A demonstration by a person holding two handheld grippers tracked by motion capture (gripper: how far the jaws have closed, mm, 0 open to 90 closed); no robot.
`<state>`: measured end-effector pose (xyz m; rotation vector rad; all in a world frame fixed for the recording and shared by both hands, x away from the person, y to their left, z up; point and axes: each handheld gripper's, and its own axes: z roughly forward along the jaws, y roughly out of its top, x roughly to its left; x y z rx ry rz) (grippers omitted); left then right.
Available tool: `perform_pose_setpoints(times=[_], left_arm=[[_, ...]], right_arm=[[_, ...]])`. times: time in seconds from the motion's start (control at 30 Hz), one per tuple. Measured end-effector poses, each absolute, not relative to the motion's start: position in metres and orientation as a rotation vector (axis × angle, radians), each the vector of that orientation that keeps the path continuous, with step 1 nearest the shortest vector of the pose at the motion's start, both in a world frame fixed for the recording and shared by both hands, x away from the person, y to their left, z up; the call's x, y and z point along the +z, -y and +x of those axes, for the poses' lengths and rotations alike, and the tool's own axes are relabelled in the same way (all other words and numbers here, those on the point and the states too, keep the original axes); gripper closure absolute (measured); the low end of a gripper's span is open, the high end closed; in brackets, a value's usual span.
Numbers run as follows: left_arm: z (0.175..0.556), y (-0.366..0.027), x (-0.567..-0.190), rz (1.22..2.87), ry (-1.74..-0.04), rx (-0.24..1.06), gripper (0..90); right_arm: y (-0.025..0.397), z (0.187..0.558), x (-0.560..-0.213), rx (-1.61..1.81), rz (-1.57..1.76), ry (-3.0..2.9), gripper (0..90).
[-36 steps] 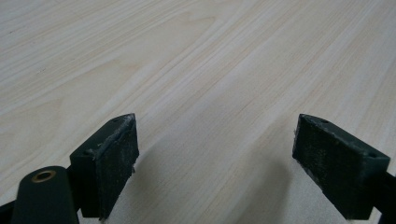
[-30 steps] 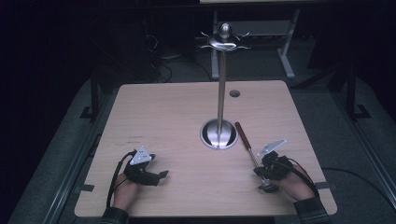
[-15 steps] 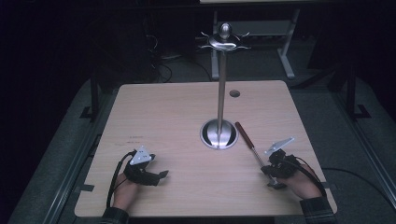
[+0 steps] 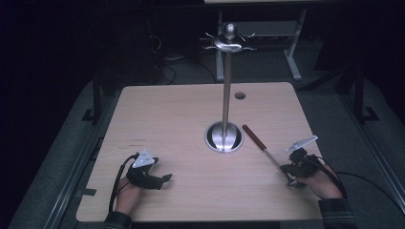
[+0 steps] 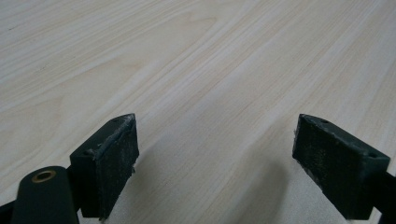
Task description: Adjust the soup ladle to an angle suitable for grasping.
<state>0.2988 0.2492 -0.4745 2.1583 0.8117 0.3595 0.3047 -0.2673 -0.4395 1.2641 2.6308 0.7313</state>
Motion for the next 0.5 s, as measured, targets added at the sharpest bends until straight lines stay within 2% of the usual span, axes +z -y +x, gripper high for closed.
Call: perform_pose_setpoints(times=[0.5], left_arm=[[0.298,-0.247,-0.475,2.166,-0.812,0.371,14.0]], right_arm=[[0.258,0.317,-0.424,0.8,1.228,-2.6,88.9]])
